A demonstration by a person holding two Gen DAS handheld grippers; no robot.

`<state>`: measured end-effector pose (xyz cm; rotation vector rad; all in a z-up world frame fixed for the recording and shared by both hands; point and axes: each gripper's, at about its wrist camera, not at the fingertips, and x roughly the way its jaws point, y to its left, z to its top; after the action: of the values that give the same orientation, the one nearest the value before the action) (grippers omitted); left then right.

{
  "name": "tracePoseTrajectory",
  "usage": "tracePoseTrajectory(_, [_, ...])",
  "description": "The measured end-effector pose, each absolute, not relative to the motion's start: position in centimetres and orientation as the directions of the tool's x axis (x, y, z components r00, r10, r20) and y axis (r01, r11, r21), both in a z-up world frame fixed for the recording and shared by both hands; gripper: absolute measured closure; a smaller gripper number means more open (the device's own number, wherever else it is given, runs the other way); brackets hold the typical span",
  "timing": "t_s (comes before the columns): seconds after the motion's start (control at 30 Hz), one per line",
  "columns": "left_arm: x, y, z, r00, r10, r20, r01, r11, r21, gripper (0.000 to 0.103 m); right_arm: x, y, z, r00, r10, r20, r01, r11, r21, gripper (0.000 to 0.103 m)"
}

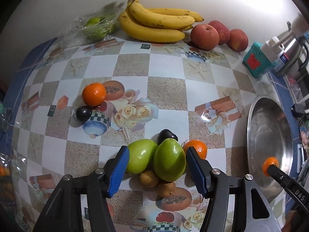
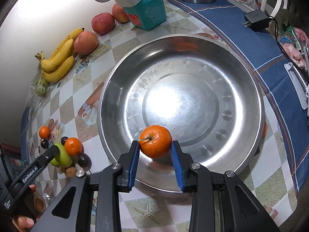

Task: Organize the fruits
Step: 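Hold the tangerine above the bowl with the right tool while the left tool lifts the mango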

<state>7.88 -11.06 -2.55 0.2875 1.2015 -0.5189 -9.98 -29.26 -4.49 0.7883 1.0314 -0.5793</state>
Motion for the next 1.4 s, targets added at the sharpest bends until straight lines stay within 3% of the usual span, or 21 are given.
tracePoseTrajectory(0.2, [7.3, -11.9, -2.8, 0.298, -0.185, -0.936, 0.544, 0.839, 0.008, 0.035, -9.9, -29.2, -4.5, 0.410, -0.056, -0.910, 0.743, 0.599, 0.298, 0.068])
tracePoseTrajectory(0.3, [7.2, -11.8, -2.7, 0.311, -0.182, -0.933, 0.540, 0.841, 0.016, 0.043, -9.9, -29.2, -4.5, 0.411, -0.055, -0.910, 0.743, 0.599, 0.299, 0.068])
tracePoseTrajectory(0.37, [7.4, -11.6, -2.3, 0.259, -0.258, -0.931, 0.552, 0.830, -0.077, 0.071, -9.9, -29.2, -4.4, 0.412, -0.055, -0.910, 0.742, 0.599, 0.300, 0.068])
tracePoseTrajectory(0.7, [8.1, -10.5, -1.9, 0.202, -0.294, -0.934, 0.547, 0.825, -0.141, 0.074, -9.7, -29.0, -4.4, 0.410, -0.049, -0.911, 0.740, 0.602, 0.300, 0.068])
tracePoseTrajectory(0.9, [9.2, -8.3, -1.0, 0.247, -0.265, -0.932, 0.503, 0.857, -0.111, 0.069, -9.8, -29.0, -4.4, 0.414, -0.045, -0.909, 0.739, 0.599, 0.307, 0.068])
tracePoseTrajectory(0.93, [9.4, -7.9, -1.0, 0.263, -0.252, -0.931, 0.492, 0.866, -0.096, 0.059, -9.8, -29.1, -4.4, 0.415, -0.043, -0.909, 0.738, 0.600, 0.309, 0.068])
tracePoseTrajectory(0.97, [9.6, -7.5, -1.0, 0.275, -0.239, -0.931, 0.476, 0.876, -0.084, 0.041, -9.8, -29.1, -4.4, 0.417, -0.042, -0.908, 0.737, 0.601, 0.310, 0.068])
tracePoseTrajectory(1.03, [10.0, -7.1, -1.5, 0.272, -0.234, -0.933, 0.460, 0.883, -0.087, 0.033, -9.7, -29.1, -4.4, 0.419, -0.040, -0.907, 0.735, 0.601, 0.313, 0.068])
tracePoseTrajectory(1.27, [10.6, -6.9, -2.7, 0.235, -0.271, -0.933, 0.441, 0.886, -0.146, 0.032, -9.6, -29.1, -4.5, 0.416, -0.036, -0.909, 0.736, 0.601, 0.313, 0.068])
tracePoseTrajectory(1.4, [11.7, -5.1, -3.1, 0.181, -0.324, -0.929, 0.339, 0.907, -0.250, 0.032, -9.6, -29.0, -4.5, 0.417, -0.033, -0.909, 0.735, 0.600, 0.315, 0.068])
